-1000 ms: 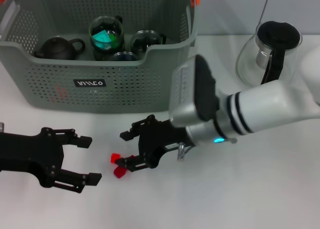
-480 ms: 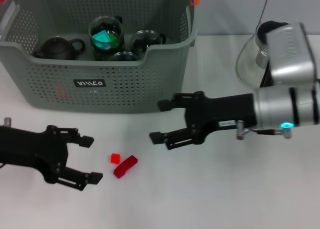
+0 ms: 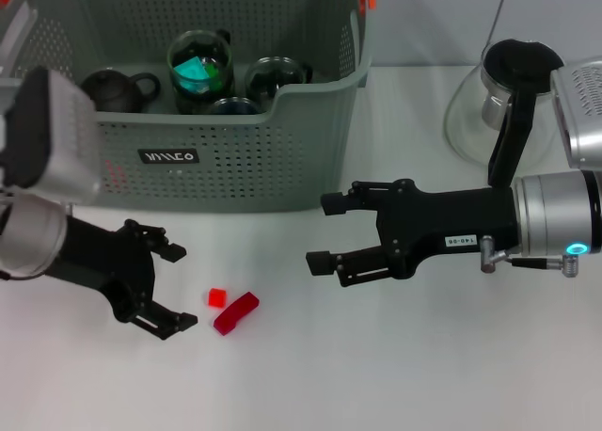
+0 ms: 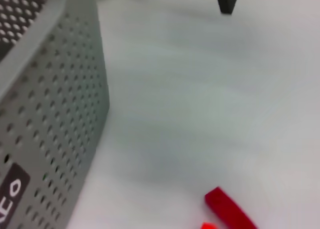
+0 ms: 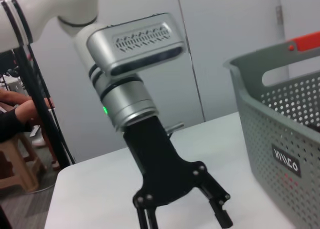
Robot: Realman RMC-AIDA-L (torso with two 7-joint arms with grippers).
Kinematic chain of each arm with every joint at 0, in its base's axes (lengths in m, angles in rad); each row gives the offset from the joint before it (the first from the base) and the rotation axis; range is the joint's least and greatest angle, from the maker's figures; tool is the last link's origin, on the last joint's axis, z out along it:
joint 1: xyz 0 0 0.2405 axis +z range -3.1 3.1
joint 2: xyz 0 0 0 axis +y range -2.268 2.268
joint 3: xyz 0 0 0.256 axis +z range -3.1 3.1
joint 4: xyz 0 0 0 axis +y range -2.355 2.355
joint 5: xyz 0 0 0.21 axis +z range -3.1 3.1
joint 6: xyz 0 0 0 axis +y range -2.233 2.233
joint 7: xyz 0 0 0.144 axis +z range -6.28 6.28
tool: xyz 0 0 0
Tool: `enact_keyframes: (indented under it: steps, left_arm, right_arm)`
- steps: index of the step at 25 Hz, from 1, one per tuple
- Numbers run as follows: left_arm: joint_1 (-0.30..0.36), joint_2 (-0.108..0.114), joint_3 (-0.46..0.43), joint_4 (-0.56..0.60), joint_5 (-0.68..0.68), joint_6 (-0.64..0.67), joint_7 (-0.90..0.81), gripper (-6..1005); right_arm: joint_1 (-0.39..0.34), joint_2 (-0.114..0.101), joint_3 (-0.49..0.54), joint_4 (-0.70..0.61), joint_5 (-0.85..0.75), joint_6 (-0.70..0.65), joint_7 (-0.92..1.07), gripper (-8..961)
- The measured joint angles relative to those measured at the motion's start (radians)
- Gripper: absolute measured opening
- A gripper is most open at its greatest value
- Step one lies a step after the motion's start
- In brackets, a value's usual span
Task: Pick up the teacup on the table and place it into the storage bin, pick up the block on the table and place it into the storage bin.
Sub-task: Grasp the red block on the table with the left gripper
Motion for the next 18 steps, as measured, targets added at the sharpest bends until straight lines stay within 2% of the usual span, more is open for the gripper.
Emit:
enact_keyframes:
  steps: [7, 14, 18]
  left_arm:
    - [-0.07, -0.005, 0.1, -0.043, 0.108, -0.091, 0.007, 926]
    - [-0.101, -0.012, 0.156, -0.062, 0.146, -0.122, 0.004, 917]
    - [-0.127, -0.019, 0.182, -0.079, 0.183, -0.13, 0.0, 838]
  right_arm:
    - [-0.002, 0.014, 0.021, 0.007, -0.007, -0.001, 0.003, 930]
    - [-0.006, 0.023, 0.037, 0.01, -0.007, 0.0, 0.006, 929]
    - [-0.007, 0.025, 0.04, 0.01, -0.008, 0.0, 0.007, 929]
